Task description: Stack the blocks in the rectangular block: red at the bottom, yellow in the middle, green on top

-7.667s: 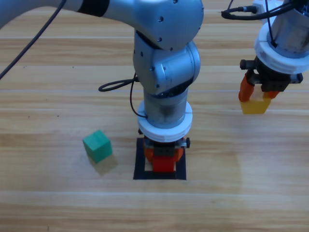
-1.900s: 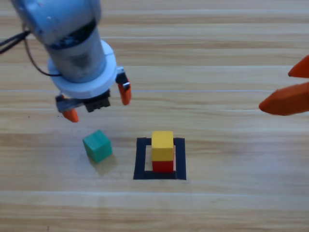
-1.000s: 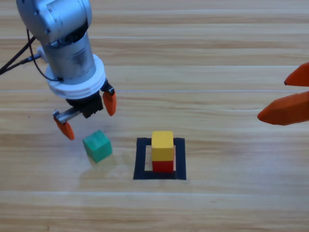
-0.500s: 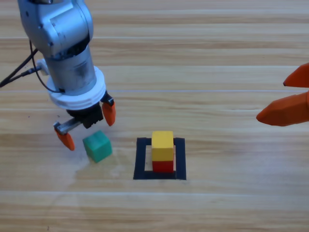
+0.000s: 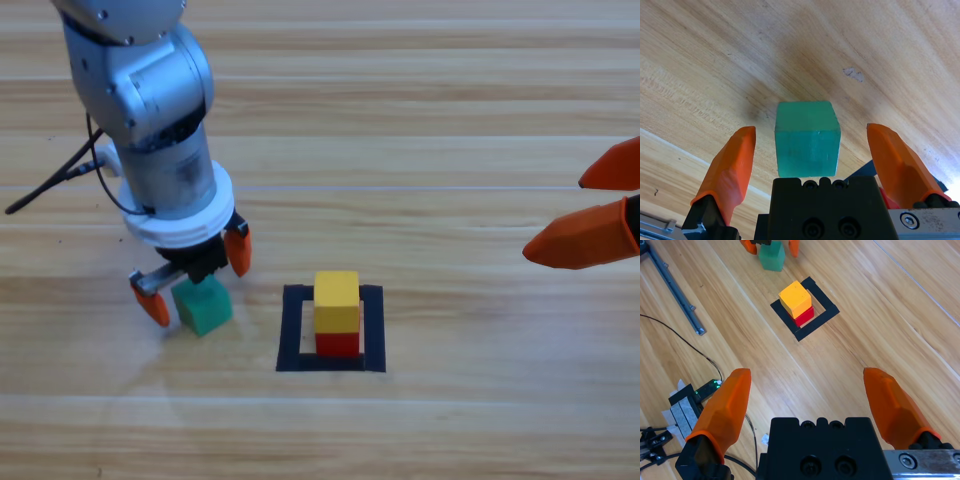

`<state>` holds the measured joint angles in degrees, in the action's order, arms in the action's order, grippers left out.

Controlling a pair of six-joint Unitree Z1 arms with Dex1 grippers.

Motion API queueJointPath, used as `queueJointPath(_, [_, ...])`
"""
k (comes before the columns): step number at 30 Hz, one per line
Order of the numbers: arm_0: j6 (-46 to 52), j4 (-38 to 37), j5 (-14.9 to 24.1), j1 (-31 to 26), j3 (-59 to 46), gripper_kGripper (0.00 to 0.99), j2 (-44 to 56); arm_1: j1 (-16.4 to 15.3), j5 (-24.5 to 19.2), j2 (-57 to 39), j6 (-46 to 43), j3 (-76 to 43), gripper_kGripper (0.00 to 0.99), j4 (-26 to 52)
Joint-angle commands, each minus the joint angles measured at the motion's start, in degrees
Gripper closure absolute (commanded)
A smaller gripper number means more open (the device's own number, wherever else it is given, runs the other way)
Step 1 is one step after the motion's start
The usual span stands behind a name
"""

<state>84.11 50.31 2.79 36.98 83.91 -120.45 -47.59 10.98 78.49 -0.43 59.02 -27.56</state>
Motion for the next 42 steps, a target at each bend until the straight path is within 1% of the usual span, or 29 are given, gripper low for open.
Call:
queueJointPath(1, [0.6, -1.5, -0.7, 1.8, -1.4, 0.048, -3.3, 1.5, 1.1, 1.4, -0.6, -1.4, 0.001, -0.4])
queueJointPath(3, [0.5, -1.8, -0.7, 1.8, -1.4, 0.063, -3.5, 1.5, 1.1, 1.4, -0.6, -1.4, 0.001, -0.4])
queueJointPath(5, [0.4, -1.9, -0.6, 1.8, -1.6, 0.105, -3.5, 1.5, 1.1, 1.5, -0.6, -1.4, 0.001, -0.4])
queueJointPath(10, [-0.4, -2.7, -0.6, 1.8, -3.1, 0.278, -2.9, 1.5, 1.1, 1.6, -0.6, -1.4, 0.001, -0.4])
queueJointPath(11, [-0.6, -2.7, -0.6, 1.7, -3.1, 0.298, -2.8, 1.5, 1.1, 1.6, -0.6, -1.4, 0.001, -0.4])
queueJointPath(17, [-2.6, -2.6, -0.9, 1.5, -2.4, 0.346, -3.0, 1.5, 1.1, 1.6, -0.6, -1.4, 0.001, -0.4])
queueJointPath(19, [-4.3, -2.2, -1.0, 1.5, -1.9, 0.435, -2.9, 1.5, 1.1, 1.6, -0.6, -1.4, 0.001, -0.4])
queueJointPath(23, [-8.8, -0.7, -0.9, 0.1, -2.4, 0.738, -1.0, 1.5, 1.1, 1.7, -0.6, -1.4, 0.001, -0.4])
queueJointPath(25, [-10.8, 0.4, -0.5, -0.6, -2.4, 0.857, 0.5, 1.5, 1.1, 1.7, -0.6, -1.4, 0.001, -0.4])
queueJointPath(26, [-12.2, 1.0, -0.4, -0.9, -2.3, 0.901, 1.2, 1.5, 1.1, 1.7, -0.6, -1.4, 0.001, -0.4])
queueJointPath(27, [-14.1, 1.3, -0.5, -1.5, -2.1, 0.926, 2.0, 1.5, 1.1, 1.7, -0.6, -1.4, 0.001, -0.4])
queueJointPath(28, [-17.5, 1.3, -0.9, -1.7, -1.0, 0.927, 2.4, 1.5, 1.1, 1.8, -0.6, -1.4, 0.001, -0.4])
queueJointPath(30, [-23.0, 4.4, -1.1, -1.8, 3.1, 0.93, 2.3, 1.5, 1.1, 1.8, -0.6, -1.4, 0.001, -0.4])
queueJointPath(31, [-26.9, 5.7, -1.8, -1.8, 5.1, 0.932, 2.3, 1.5, 1.1, 1.9, -0.6, -1.4, 0.001, -0.4])
queueJointPath(35, [-39.5, 9.0, -2.4, -1.7, 11.8, 0.973, 2.9, 1.5, 1.1, 2.0, -0.5, -1.3, 0.001, -0.4])
queueJointPath(37, [-43.2, 12.9, -2.5, -1.7, 16.2, 0.99, 1.9, 1.5, 1.1, 2.0, -0.5, -1.3, 0.001, -0.4])
queueJointPath(42, [-50.6, 13.0, -3.2, -1.1, 17.5, 0.99, 3.2, 1.5, 1.1, 2.0, -0.5, -1.3, 0.001, -0.4])
